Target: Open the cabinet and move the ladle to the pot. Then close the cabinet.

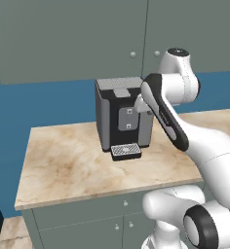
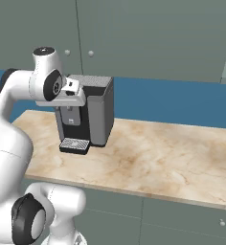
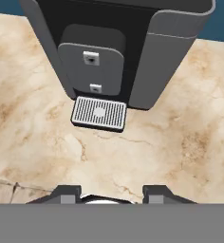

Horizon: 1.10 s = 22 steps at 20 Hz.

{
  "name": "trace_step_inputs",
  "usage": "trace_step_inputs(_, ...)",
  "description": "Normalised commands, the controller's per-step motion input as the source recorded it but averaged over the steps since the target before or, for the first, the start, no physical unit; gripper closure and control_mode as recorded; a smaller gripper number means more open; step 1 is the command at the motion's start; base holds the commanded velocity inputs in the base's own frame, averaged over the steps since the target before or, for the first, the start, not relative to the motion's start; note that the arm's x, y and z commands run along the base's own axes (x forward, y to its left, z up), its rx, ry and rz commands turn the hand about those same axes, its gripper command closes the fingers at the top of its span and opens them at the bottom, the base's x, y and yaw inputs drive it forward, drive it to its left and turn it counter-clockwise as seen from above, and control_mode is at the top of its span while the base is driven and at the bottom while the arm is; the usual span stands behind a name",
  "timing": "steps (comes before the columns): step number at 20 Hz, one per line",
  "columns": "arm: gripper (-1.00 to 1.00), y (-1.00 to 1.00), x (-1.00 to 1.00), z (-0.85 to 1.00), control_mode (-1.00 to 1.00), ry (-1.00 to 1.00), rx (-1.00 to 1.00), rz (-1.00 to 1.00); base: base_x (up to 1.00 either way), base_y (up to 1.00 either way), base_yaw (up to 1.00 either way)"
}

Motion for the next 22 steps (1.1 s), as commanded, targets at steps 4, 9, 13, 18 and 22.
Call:
trace_step_inputs(4, -1.00, 0.08, -0.19, 0.02, -1.00, -0.05, 0.00, 0.00, 0.00, 0.00, 0.00)
trace_step_inputs(9, -1.00, 0.18, -0.29, 0.49, -1.00, -0.24, 0.00, 0.00, 0.00, 0.00, 0.00)
trace_step_inputs(13, -1.00, 0.06, -0.14, 0.63, -1.00, -0.23, 0.00, 0.00, 0.00, 0.00, 0.00)
trace_step_inputs(18, -1.00, 0.00, -0.01, 0.54, -1.00, -0.12, 0.00, -0.01, 0.00, 0.00, 0.00)
trace_step_inputs(22, -1.00, 0.04, 0.00, 0.52, -1.00, -0.03, 0.00, -0.02, 0.00, 0.00, 0.00)
